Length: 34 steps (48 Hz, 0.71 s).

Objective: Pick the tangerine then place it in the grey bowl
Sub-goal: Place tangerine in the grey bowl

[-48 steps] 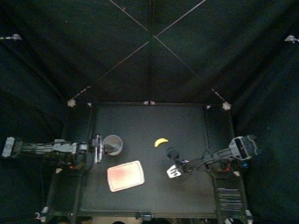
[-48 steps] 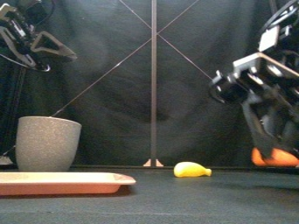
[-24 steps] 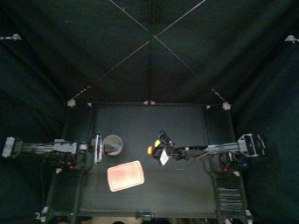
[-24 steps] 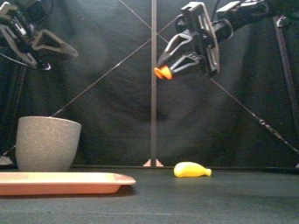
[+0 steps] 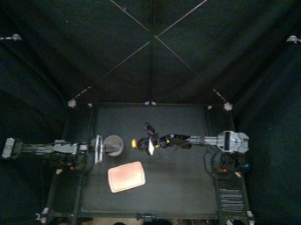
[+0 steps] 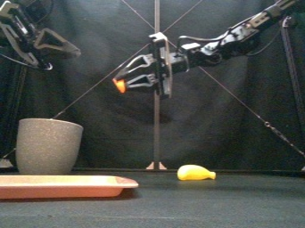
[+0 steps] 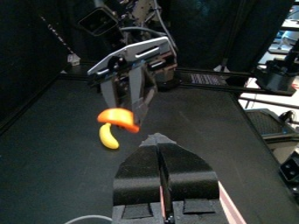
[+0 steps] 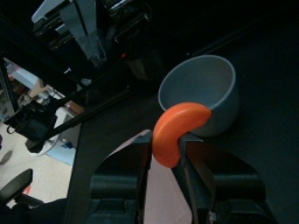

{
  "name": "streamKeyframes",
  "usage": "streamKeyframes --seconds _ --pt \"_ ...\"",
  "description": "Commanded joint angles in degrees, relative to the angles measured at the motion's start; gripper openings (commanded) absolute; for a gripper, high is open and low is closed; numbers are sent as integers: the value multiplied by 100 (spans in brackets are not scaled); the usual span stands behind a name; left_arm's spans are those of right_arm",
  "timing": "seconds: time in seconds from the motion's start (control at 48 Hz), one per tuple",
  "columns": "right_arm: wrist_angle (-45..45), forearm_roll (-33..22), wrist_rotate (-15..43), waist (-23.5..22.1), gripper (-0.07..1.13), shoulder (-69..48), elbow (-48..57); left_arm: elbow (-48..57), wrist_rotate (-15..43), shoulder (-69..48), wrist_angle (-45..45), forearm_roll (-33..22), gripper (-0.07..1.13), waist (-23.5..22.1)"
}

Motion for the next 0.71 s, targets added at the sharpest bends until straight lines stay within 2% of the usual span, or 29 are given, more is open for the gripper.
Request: streamKeyframes --seconds 0.021,0.229,0.708 --pt "-211 -185 0 -53 58 360 -738 -123 18 0 -70 9 10 26" --pt "-246 -431 0 -26 58 1099 -1564 -141 18 -9 -105 158 10 -9" --pt "-264 -475 0 -26 61 1916 -2654 -141 18 -18 -290 176 10 -9"
